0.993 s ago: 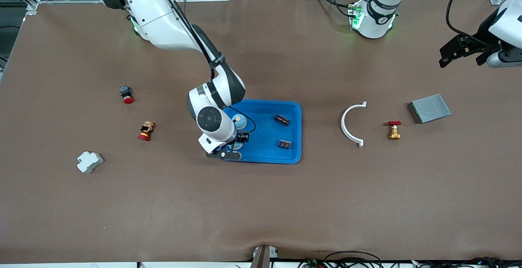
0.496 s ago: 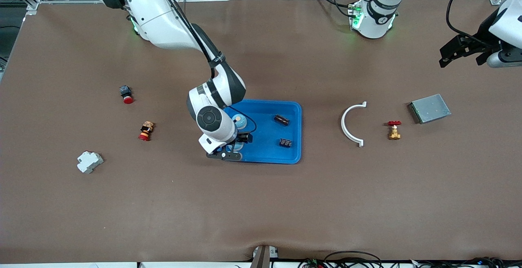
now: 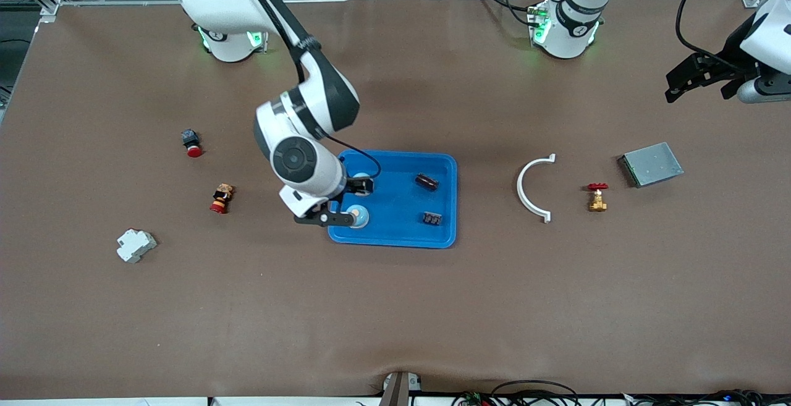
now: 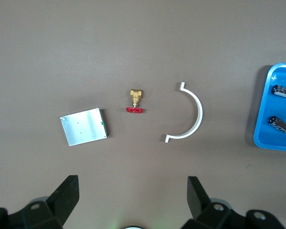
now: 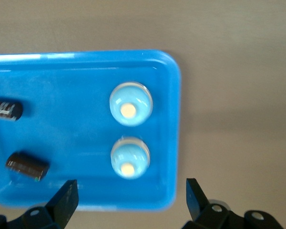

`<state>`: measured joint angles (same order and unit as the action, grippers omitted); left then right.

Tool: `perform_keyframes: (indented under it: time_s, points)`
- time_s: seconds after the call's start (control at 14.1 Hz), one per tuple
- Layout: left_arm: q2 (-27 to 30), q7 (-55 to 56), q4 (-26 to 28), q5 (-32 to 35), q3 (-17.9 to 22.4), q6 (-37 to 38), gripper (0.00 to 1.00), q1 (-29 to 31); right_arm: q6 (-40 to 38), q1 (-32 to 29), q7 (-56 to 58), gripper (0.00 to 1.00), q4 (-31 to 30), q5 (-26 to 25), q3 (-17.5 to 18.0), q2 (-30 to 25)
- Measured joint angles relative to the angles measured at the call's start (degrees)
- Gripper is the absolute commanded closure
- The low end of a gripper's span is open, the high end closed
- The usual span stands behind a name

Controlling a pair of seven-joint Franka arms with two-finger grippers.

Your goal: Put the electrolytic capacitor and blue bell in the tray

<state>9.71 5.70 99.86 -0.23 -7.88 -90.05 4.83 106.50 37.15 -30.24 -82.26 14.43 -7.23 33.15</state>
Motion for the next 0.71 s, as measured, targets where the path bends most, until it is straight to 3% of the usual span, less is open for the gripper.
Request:
perform_keyframes:
  time_s: [0.43, 0.71]
  points:
    - [-0.1, 0.6, 0.0, 0.0, 0.0, 0.0, 0.0, 0.0, -11.4, -4.1, 1.3, 0.0, -3.7, -2.6, -1.0, -11.8]
    - [-0.1, 1.0, 0.1, 0.0, 0.0, 0.0, 0.0, 0.0, -20.1, -10.5, 9.4, 0.0, -4.4, -4.1, -1.3, -18.2]
